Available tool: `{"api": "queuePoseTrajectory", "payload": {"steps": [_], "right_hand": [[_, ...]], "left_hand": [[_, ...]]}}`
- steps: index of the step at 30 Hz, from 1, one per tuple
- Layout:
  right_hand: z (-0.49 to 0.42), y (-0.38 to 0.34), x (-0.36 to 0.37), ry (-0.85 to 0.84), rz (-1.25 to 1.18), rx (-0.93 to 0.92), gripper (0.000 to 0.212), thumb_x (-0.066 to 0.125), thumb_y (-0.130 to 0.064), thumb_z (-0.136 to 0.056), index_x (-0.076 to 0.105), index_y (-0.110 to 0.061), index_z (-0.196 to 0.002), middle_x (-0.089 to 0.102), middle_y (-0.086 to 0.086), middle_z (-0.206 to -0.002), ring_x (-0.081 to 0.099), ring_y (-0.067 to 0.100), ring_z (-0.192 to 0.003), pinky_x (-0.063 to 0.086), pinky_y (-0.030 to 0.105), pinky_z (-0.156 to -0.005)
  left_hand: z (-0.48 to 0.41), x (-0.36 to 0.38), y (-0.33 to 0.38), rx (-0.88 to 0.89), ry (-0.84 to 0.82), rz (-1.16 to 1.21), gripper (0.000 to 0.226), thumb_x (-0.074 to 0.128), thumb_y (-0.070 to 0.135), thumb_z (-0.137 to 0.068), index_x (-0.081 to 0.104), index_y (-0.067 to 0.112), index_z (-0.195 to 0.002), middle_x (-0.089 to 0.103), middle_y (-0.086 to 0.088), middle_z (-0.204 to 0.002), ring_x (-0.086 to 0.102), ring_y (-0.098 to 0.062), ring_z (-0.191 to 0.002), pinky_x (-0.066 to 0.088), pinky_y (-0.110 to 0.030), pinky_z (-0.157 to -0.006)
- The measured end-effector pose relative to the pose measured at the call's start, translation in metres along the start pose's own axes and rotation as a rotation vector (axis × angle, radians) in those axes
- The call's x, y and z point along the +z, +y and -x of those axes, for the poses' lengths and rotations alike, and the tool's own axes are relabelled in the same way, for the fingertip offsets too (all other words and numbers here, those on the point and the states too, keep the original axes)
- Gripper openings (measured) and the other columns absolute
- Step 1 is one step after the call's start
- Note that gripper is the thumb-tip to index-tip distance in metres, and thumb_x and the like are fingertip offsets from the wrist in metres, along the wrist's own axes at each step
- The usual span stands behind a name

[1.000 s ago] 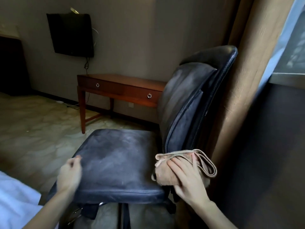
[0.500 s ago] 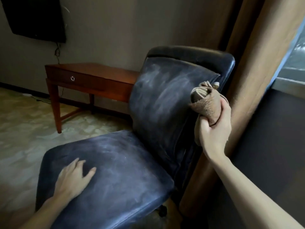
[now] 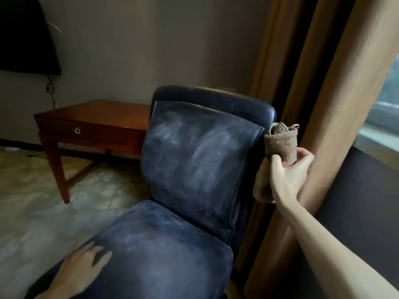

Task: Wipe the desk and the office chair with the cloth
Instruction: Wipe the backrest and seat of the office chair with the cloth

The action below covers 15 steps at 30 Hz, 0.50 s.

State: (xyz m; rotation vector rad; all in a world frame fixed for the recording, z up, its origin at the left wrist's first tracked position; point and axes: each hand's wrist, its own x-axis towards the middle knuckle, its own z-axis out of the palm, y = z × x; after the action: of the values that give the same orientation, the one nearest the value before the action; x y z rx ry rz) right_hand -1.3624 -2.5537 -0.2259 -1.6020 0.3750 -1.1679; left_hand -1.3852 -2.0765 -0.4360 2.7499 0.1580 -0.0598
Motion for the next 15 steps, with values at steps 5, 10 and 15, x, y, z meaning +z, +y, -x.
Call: {"api": "queuePoseTrajectory", "payload": {"steps": [5, 10, 15], "right_hand": [[-0.004, 0.02, 0.041, -0.06, -0.114, 0.037, 0.038, 0.066, -0.026, -0.08, 0.048, -0.025, -0.114, 0.061, -0.016, -0.094, 0.059, -0.015, -0.081, 0.037, 0.001, -0.07], [-0.003, 0.055, 0.065, -0.063, -0.186, 0.127, 0.038, 0.071, -0.012, -0.085, 0.055, -0.027, -0.116, 0.068, -0.008, -0.107, 0.065, 0.005, -0.096, 0.048, 0.024, -0.089], [-0.016, 0.068, 0.072, -0.05, -0.253, 0.08, 0.039, 0.07, -0.02, -0.085, 0.056, -0.03, -0.12, 0.069, -0.021, -0.107, 0.063, -0.009, -0.097, 0.042, 0.002, -0.08]], "left_hand": [[-0.058, -0.101, 0.117, 0.235, 0.209, 0.021, 0.045, 0.054, 0.041, -0.105, 0.059, 0.02, -0.144, 0.037, -0.008, -0.165, 0.031, -0.025, -0.154, 0.022, -0.044, -0.126], [-0.11, -0.186, 0.308, 0.679, 0.511, 0.015, 0.044, 0.054, 0.04, -0.105, 0.059, 0.019, -0.143, 0.04, -0.008, -0.163, 0.03, -0.023, -0.154, 0.02, -0.033, -0.124], [-0.157, -0.199, 0.451, 0.884, 0.521, -0.111, 0.057, 0.049, 0.045, -0.106, 0.039, 0.025, -0.158, 0.024, -0.009, -0.171, 0.016, -0.025, -0.159, 0.014, -0.041, -0.127]]}}
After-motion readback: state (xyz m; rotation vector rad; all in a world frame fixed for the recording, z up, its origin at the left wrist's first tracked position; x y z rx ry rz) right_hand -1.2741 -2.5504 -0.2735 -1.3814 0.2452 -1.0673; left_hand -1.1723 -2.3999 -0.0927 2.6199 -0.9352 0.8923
